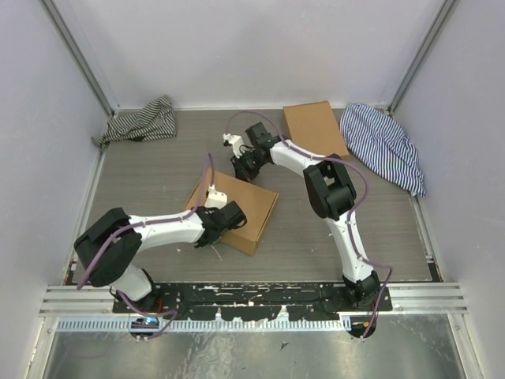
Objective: Fold the paper box
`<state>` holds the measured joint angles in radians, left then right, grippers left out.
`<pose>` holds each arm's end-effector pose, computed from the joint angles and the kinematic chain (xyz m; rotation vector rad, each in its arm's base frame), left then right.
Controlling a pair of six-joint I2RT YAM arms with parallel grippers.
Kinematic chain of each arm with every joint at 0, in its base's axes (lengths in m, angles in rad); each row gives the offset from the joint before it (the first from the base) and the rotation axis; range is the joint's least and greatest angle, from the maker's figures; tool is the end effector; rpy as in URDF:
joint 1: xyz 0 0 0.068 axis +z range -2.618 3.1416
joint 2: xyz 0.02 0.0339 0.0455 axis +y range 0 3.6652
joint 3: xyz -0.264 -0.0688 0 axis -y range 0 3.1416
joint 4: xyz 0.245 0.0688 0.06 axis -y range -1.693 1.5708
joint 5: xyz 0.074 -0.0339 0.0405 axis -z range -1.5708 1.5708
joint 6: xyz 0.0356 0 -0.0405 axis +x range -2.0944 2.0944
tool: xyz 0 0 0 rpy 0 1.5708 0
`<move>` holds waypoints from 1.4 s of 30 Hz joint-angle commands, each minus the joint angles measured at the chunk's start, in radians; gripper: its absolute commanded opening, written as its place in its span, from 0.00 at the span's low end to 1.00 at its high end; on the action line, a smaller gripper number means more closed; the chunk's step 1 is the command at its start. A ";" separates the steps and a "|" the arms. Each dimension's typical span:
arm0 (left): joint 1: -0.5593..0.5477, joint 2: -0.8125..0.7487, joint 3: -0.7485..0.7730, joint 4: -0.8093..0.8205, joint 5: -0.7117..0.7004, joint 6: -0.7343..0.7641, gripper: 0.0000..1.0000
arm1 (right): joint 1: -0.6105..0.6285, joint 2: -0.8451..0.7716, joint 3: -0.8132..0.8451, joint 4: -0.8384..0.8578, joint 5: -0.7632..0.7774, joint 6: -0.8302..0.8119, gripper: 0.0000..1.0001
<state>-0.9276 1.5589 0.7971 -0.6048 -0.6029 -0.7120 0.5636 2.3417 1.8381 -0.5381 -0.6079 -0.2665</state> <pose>0.1700 -0.1931 0.1506 0.1931 2.5380 0.3492 0.4115 0.2841 0.1481 -1.2356 2.2628 0.8999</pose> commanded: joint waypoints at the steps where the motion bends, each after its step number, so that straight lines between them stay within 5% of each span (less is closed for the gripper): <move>1: -0.074 0.005 0.059 0.241 -0.100 -0.078 0.00 | 0.160 -0.011 0.000 -0.197 -0.261 -0.019 0.12; 14: -0.177 -0.207 0.028 -0.054 -0.192 -0.179 0.05 | 0.023 -0.074 -0.063 0.039 0.059 0.343 0.09; 24: -0.246 -0.350 -0.038 0.138 0.257 0.012 0.05 | -0.031 -0.161 -0.187 0.090 0.239 0.489 0.05; 34: -0.379 -0.211 -0.054 0.176 0.243 -0.050 0.04 | -0.086 -0.283 -0.421 0.191 0.260 0.547 0.05; 42: -0.424 -0.066 -0.038 0.235 0.070 -0.137 0.00 | -0.055 -0.287 -0.486 0.199 0.193 0.531 0.05</move>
<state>-1.3407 1.4540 0.7525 -0.4252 -0.4007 -0.7914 0.4725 2.0815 1.4002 -0.3241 -0.4030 0.2798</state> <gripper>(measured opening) 0.010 0.057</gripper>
